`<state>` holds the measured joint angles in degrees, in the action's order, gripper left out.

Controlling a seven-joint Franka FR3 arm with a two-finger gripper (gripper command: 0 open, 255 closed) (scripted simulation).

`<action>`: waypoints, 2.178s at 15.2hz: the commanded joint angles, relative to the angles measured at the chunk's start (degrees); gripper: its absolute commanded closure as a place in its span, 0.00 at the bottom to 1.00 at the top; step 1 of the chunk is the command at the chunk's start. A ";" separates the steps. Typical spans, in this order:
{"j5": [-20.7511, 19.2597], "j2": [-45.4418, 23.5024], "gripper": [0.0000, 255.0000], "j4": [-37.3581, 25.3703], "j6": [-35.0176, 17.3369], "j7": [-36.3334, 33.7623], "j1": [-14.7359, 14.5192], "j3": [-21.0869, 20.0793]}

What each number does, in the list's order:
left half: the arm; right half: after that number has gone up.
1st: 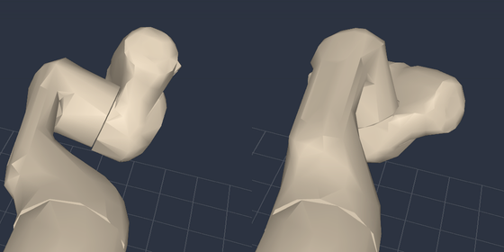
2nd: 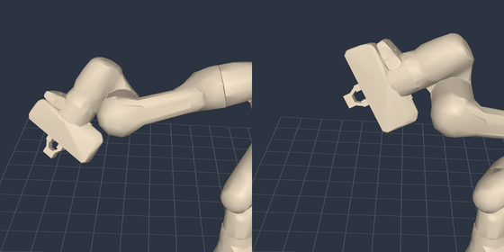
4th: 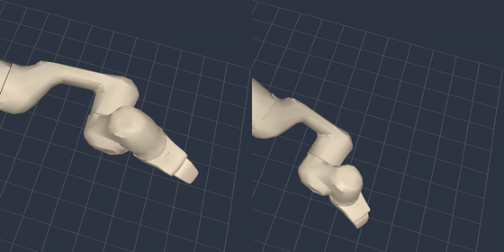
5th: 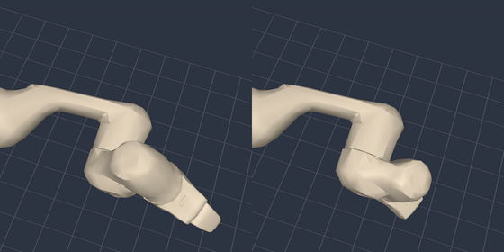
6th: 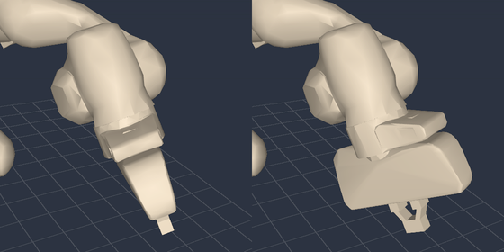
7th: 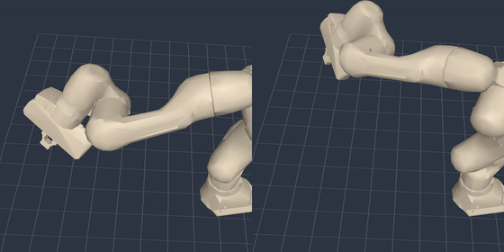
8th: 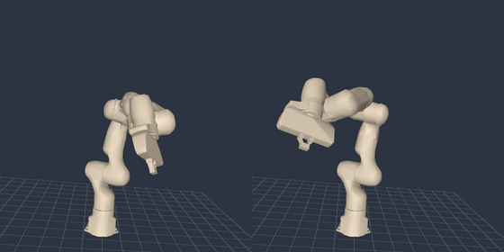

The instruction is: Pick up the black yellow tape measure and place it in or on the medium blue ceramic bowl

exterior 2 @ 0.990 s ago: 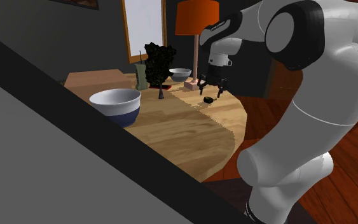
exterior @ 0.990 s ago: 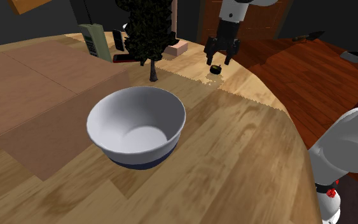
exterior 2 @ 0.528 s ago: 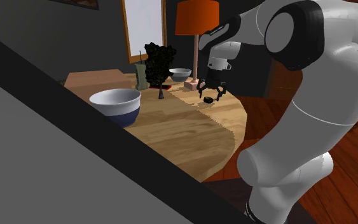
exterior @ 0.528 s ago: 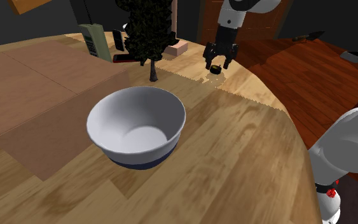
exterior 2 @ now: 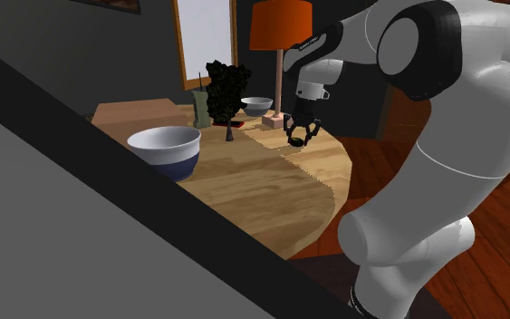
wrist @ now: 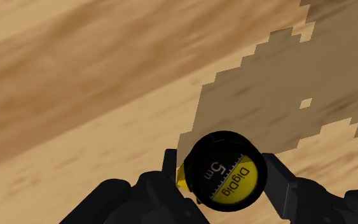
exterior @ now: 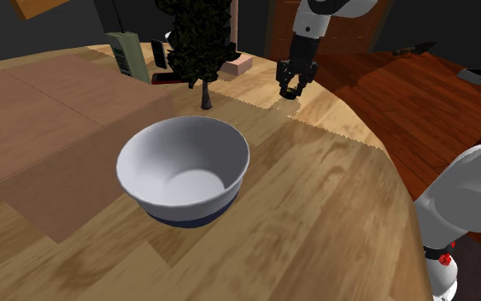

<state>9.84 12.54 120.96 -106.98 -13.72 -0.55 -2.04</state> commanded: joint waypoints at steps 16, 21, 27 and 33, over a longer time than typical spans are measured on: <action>-0.36 0.39 1.00 -8.04 8.35 -1.17 0.10 0.19; -0.47 0.07 1.00 -12.21 12.17 -1.70 0.13 0.28; -0.55 -0.74 1.00 -17.70 16.80 -2.34 0.15 0.39; -0.58 -2.05 1.00 -23.80 21.55 -3.00 0.17 0.49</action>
<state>9.27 10.74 98.47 -86.49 -16.56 -0.37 -1.56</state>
